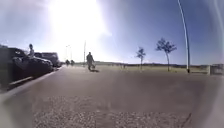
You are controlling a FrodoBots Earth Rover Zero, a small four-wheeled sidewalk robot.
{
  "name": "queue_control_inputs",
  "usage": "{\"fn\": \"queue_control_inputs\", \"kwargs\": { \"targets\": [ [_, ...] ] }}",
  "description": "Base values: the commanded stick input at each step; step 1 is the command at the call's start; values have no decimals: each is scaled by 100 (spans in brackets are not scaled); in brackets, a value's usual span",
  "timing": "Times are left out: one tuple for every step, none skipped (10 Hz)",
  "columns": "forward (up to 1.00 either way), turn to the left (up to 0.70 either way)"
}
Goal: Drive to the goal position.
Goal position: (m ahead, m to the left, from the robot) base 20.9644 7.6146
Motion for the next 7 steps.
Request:
{"fn": "queue_control_inputs", "kwargs": {
  "targets": [
    [100, 40],
    [100, 40],
    [100, 40],
    [100, 40],
    [100, 40],
    [100, 0],
    [100, 0]
  ]
}}
